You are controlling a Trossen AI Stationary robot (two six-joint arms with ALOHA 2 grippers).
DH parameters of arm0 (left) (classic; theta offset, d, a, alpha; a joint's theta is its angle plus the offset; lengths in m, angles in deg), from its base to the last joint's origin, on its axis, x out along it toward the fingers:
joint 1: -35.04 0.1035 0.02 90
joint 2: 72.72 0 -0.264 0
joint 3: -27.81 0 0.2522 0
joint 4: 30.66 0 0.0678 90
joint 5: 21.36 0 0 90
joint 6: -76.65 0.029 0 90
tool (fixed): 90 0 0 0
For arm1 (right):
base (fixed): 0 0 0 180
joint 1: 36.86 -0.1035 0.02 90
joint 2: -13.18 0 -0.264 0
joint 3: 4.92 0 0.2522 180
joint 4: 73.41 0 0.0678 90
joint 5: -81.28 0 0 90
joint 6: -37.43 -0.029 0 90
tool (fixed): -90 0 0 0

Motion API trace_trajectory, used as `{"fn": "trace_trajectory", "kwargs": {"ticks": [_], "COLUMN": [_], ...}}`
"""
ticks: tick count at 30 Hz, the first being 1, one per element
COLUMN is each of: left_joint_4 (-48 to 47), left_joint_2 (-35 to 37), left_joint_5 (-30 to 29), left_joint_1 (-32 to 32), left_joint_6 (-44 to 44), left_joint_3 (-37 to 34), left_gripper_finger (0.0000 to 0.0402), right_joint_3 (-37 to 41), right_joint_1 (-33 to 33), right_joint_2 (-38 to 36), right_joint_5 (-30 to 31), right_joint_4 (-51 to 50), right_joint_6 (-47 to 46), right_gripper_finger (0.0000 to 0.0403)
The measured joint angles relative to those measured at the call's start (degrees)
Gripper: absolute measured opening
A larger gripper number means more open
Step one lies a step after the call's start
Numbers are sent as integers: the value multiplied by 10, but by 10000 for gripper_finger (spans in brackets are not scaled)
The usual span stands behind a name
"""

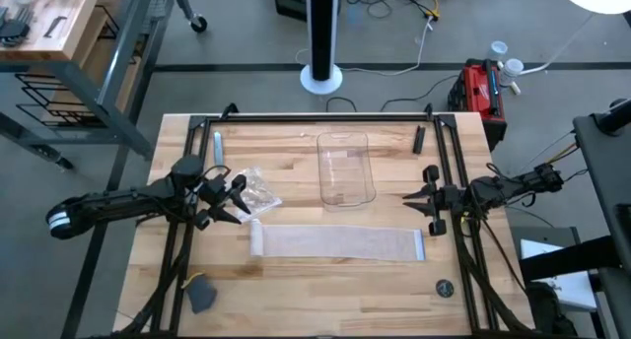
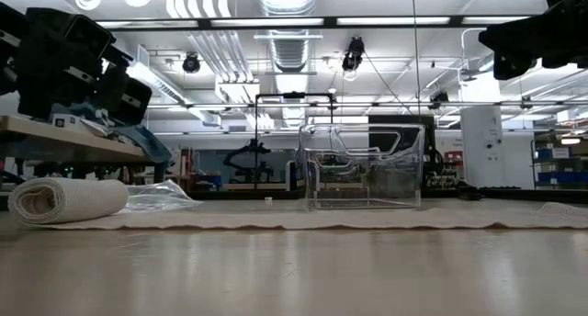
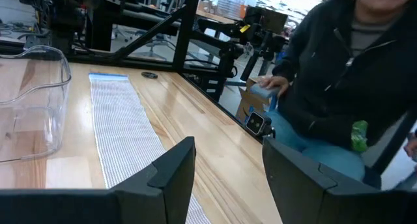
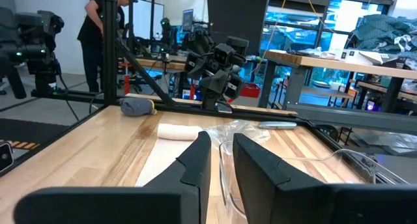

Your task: Roll bandage

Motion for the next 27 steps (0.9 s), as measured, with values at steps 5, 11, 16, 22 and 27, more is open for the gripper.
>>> {"fn": "trace_trajectory", "kwargs": {"ticks": [5,11,16,22,27], "left_joint_4": [0,0,0,0,0], "left_joint_2": [0,0,0,0,0], "left_joint_5": [0,0,0,0,0], "left_joint_1": [0,0,0,0,0], "left_joint_6": [0,0,0,0,0], "left_joint_3": [0,0,0,0,0], "left_gripper_finger": [171,171,171,171,171], "right_joint_3": [0,0,0,0,0], "right_joint_1": [0,0,0,0,0], "right_joint_2": [0,0,0,0,0], "right_joint_5": [0,0,0,0,0], "right_joint_4": [0,0,0,0,0], "right_joint_6": [0,0,0,0,0], "right_gripper_finger": [71,77,74,58,47]}}
